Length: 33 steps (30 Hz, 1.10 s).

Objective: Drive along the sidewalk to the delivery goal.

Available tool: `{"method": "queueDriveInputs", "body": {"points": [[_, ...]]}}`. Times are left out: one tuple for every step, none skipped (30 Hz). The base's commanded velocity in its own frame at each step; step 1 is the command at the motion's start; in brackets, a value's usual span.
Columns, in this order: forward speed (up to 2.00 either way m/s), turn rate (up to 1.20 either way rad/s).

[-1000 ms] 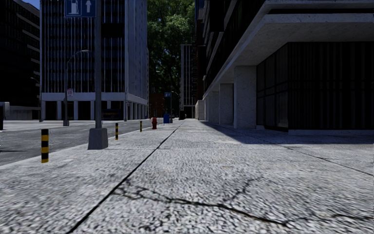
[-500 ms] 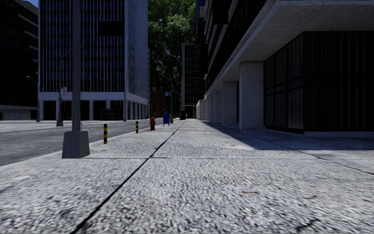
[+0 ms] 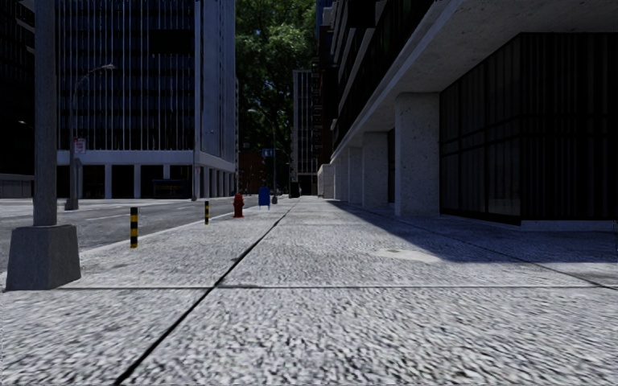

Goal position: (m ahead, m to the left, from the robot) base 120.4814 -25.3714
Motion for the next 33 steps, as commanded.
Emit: {"method": "queueDriveInputs", "body": {"points": [[2.00, 0.00], [2.00, 0.00], [2.00, 0.00], [2.00, 0.00], [2.00, 0.00], [2.00, 0.00], [2.00, 0.00], [2.00, 0.00], [2.00, 0.00], [2.00, 0.00], [2.00, 0.00], [2.00, 0.00], [2.00, 0.00], [2.00, 0.00], [2.00, 0.00], [2.00, 0.00], [2.00, 0.00], [2.00, 0.00], [2.00, 0.00], [2.00, 0.00], [2.00, 0.00], [2.00, 0.00], [2.00, 0.00], [2.00, 0.00], [2.00, 0.00], [2.00, 0.00], [2.00, 0.00], [2.00, 0.00], [2.00, 0.00], [2.00, 0.00], [2.00, 0.00], [2.00, 0.00], [2.00, 0.00]]}}
